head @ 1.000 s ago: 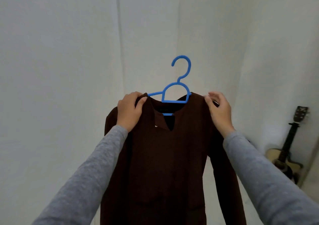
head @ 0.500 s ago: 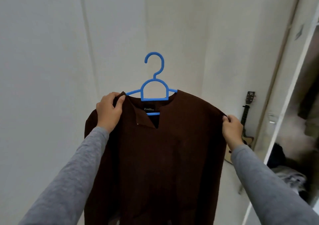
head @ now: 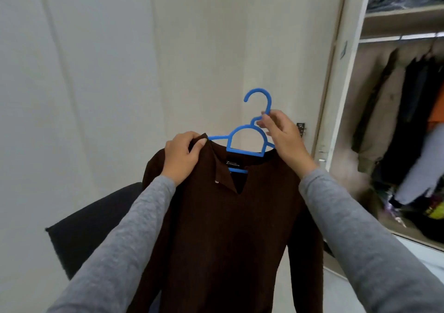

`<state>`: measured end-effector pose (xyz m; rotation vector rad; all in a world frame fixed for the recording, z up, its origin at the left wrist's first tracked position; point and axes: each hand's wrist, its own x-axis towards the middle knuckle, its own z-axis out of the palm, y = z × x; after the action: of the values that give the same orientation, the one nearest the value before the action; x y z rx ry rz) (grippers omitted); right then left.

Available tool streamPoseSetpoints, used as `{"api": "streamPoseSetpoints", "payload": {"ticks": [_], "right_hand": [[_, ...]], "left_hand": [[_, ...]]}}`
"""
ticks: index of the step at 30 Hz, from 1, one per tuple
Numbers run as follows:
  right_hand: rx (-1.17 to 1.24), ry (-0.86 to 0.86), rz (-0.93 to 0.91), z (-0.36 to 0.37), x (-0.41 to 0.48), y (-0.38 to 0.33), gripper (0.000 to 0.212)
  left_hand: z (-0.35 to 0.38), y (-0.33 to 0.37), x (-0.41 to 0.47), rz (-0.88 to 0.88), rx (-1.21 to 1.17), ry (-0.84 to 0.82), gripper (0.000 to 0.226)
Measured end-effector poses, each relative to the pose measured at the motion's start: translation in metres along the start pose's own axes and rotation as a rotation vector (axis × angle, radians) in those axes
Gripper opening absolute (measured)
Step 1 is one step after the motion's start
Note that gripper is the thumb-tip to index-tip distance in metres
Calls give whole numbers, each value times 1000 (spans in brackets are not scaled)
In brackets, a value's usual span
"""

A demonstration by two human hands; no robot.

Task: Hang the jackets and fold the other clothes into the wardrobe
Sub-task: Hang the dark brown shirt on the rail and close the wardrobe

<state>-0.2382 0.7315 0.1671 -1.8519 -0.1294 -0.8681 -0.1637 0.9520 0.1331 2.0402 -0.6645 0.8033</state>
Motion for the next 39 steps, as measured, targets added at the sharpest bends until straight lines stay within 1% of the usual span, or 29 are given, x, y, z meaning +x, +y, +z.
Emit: {"api": "streamPoseSetpoints", "payload": {"ticks": [2,3,5,7,9,10,13,15,17,19,21,23,26,29,32,34,36,39], "right_hand": [[122,31,62,-8,6,-7,23],[137,55,99,-16,7,-6,24],[90,34,162,-33,4,3,25],[3,-55,213,-54,-5,17,29],[-85,-116,220,-73,-14,32,38],[-120,-109,218,-87,-17,41,40],[-138,-50,234,-120,-25,62,38],[-146,21,260,-149,-28,78,38],[-163,98,273,-178,-27,94,38],[-182,150,280,-210,-21,105,39],[-208,149,275,-248,-12,110,38],[-216,93,274,-280,-7,110,36],[-229,34,303,-338,-10,111,30],[-278,10,349,-390,-18,111,26],[-273,66,386,-434,-25,118,26],[-283,148,416,-454,-31,128,28],[-307,236,442,-468,-32,141,29],[-328,339,467,-475,-22,159,23]], "left_hand": [[17,11,0,17,-33,-40,19],[28,15,0,21,-47,-66,20],[45,22,-1,25,-77,-110,20],[63,27,0,29,-114,-144,20],[80,33,1,39,-148,-194,20],[92,39,2,49,-174,-243,20],[119,54,4,77,-253,-445,19],[149,69,8,120,-296,-581,19],[179,84,16,151,-314,-659,18],[209,101,26,162,-329,-704,15],[242,124,37,190,-325,-731,14],[268,145,46,229,-325,-729,13],[321,185,54,287,-380,-716,10],[371,223,56,334,-450,-699,12],[419,258,50,330,-518,-659,13],[449,280,38,288,-564,-636,12],[475,298,27,234,-572,-629,21],[498,321,8,179,-529,-729,53]]}}
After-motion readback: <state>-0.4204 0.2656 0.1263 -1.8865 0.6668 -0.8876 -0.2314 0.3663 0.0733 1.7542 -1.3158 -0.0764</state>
